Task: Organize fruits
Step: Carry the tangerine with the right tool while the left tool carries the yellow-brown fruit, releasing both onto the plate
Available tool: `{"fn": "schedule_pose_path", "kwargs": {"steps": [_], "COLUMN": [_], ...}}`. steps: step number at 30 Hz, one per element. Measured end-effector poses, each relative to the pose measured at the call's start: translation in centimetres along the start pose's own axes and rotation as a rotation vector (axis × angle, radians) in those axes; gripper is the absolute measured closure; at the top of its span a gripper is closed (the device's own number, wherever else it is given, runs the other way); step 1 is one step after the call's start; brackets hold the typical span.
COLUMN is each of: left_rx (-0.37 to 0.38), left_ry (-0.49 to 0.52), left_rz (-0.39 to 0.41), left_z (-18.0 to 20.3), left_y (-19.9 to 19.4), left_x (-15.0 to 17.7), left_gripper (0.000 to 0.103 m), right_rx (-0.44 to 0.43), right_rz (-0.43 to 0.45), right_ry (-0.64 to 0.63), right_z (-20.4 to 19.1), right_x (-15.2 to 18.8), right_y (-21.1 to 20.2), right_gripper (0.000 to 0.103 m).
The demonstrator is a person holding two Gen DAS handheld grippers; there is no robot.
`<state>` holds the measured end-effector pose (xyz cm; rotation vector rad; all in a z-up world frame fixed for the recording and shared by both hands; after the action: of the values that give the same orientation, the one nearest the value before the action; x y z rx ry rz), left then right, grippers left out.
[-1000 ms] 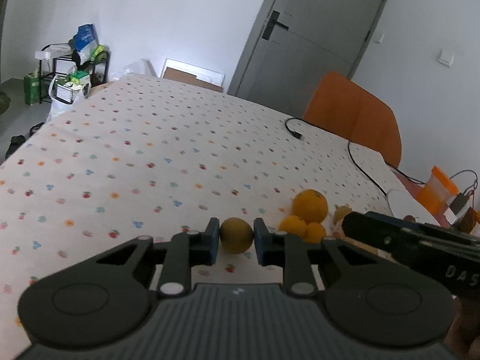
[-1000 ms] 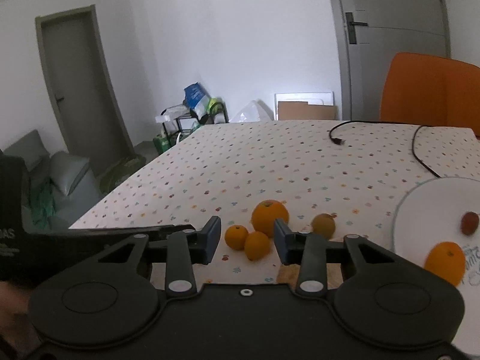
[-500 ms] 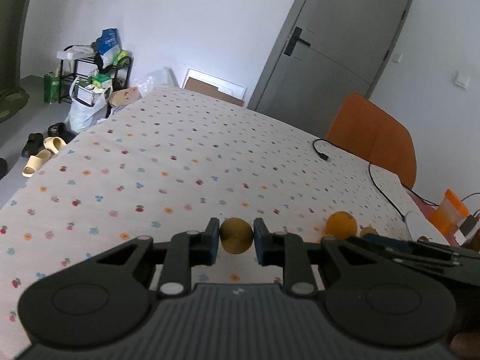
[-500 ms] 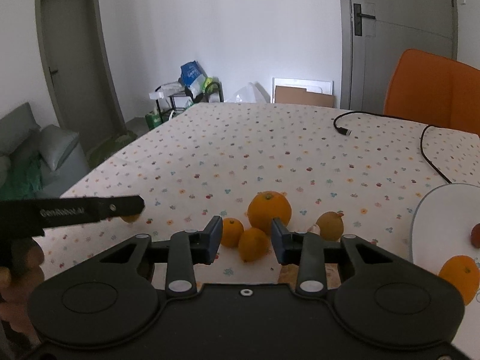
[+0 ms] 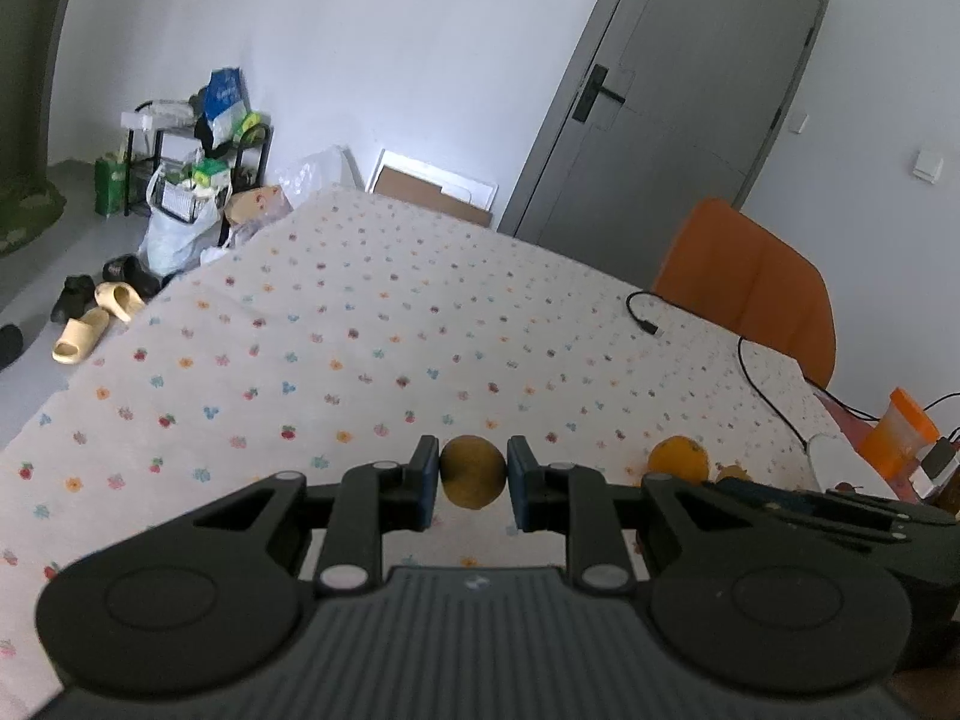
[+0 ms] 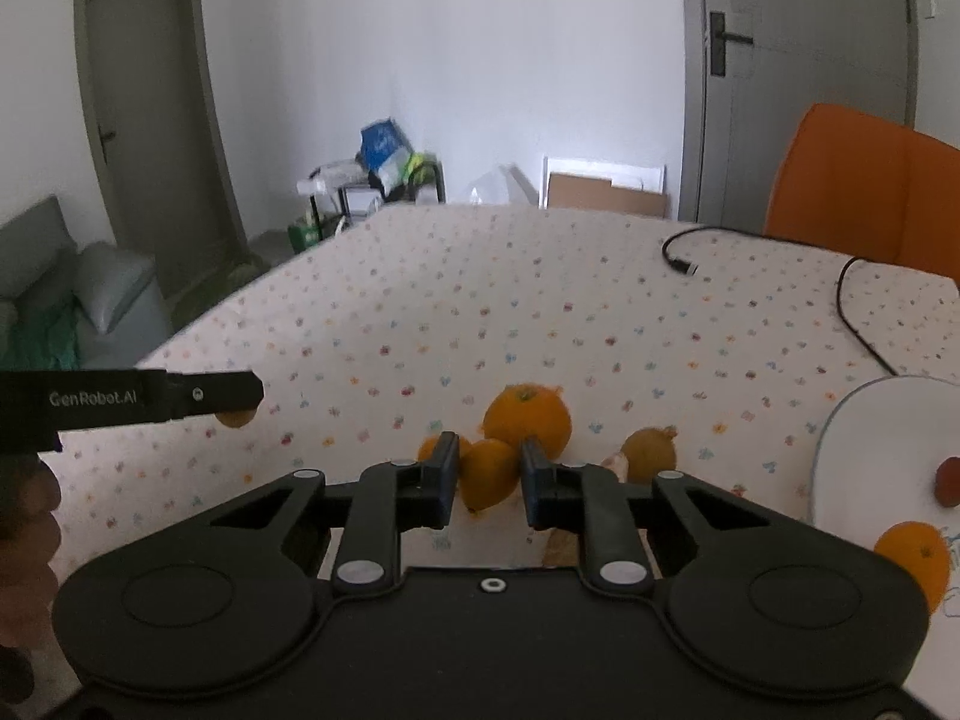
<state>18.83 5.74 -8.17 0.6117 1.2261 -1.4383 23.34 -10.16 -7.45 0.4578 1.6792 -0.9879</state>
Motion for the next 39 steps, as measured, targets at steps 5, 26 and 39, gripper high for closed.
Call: {"fn": "schedule_pose_path", "kwargs": {"steps": [5, 26, 39], "left_rx": [0.018, 0.134, 0.231], "left_ry": [0.017, 0.095, 0.165], "left_rz": [0.012, 0.012, -0.003], "left_z": [1.5, 8.6, 14.7], "left_y": [-0.4, -0.8, -0.2], "left_x": [-0.3, 0.1, 1.2], "left_gripper": [0.08, 0.08, 0.08], "right_rx": [0.0, 0.141, 0.264], "right_rz": [0.05, 0.167, 0.19], "right_ry": [0.027, 0.153, 0.234], "right_z": [0.8, 8.3, 14.0], "right_x": [-1.2, -1.3, 1.1], "right_y": [-1.8, -9.3, -13.3], "right_gripper": [0.083, 0.083, 0.083]}}
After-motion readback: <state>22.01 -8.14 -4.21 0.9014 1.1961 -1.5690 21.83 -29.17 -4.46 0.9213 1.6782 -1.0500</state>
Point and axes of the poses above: each gripper's, at about its wrist camera, not at the fingertips, and y roughly the way its jaws point, z to its right, x to its underside, the point moved 8 cm from there along y, roughly the way its jaws point, and after that the axes turned 12 degrees about z, right-handed, at the moved point
